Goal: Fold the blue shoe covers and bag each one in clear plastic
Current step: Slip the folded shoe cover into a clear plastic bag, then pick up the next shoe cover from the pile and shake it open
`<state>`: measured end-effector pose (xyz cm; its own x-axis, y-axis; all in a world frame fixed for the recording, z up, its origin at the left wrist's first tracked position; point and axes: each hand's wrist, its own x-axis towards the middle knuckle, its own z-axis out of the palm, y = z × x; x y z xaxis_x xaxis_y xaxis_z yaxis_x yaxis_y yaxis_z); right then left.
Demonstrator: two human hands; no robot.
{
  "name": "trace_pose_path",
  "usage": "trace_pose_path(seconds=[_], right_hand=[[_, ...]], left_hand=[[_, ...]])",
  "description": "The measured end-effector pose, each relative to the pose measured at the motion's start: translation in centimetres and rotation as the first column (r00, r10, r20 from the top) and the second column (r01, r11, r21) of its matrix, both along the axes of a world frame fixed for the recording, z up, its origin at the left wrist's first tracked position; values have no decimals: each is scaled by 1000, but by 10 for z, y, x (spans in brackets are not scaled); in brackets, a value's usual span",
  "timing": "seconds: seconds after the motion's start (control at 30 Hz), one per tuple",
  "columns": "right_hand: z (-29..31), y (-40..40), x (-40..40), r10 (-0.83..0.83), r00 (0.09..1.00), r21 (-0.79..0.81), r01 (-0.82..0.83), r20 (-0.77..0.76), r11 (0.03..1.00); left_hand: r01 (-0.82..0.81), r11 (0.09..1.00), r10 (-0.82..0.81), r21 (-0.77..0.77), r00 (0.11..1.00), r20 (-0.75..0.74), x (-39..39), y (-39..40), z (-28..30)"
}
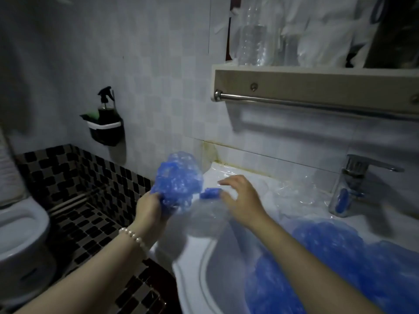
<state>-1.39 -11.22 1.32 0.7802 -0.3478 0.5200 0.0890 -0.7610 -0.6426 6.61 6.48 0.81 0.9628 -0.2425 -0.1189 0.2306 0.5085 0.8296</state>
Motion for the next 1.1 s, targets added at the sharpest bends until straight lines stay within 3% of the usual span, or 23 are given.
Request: trace_pose_path(seconds=[0.03,0.1,0.2,0.3,0.37,0.4,0.47,0.57,0.63,0.7,0.77,0.87,0.93,1.0,1.1], right_hand=[[-10,1,11,2,993,-185,-24,-114,982],[-19,-1,34,-54,942,-332,-62,-330,941],[-14,-18,68,-268,860,-465,41,-433,884],[-12,-50,87,-526,679,-607,147,-512,781],[-16,-67,82,-629,591,-709,131,-505,693],[-17,-74,78,-645,593,-752,98,-482,652],[-19,-85,66,-622,652,-815,10,-434,579],[-10,-104,54,-575,803,-921,91,-157,380],[2,-118,45,-624,778,-932,172,-69,318],[20,-128,33,-725,682,-935,192,-92,299],[35,-128,23,-838,506,-920,191,-205,341],[37,-126,12,-864,265,-861,172,-428,479],[33,-121,11,-838,176,-821,177,-517,543],[33,-112,14,-839,214,-816,209,-500,539],[38,-91,22,-805,408,-789,262,-431,555]], left_hand=[[-45,999,44,-13,998,-54,4,4,-4],[-83,996,85,23,991,-104,6,10,-8],[-37,996,42,84,997,-64,6,7,-18],[1,989,-5,145,1000,30,5,-2,-21],[45,993,-48,113,999,26,4,-8,-17],[96,992,-96,85,995,3,4,-10,-14],[181,983,-179,42,983,-48,8,-20,-13],[249,968,-249,-8,966,-74,14,-41,-18],[280,959,-284,-49,952,-116,20,-61,-24],[304,952,-306,-37,940,-154,28,-78,-31],[295,955,-294,-17,941,-171,32,-96,-34],[281,959,-283,-36,942,-182,30,-119,-31],[274,959,-282,-67,940,-194,28,-130,-24],[272,962,-274,-33,945,-178,29,-141,-16],[210,961,-207,178,978,-36,27,-142,-2]])
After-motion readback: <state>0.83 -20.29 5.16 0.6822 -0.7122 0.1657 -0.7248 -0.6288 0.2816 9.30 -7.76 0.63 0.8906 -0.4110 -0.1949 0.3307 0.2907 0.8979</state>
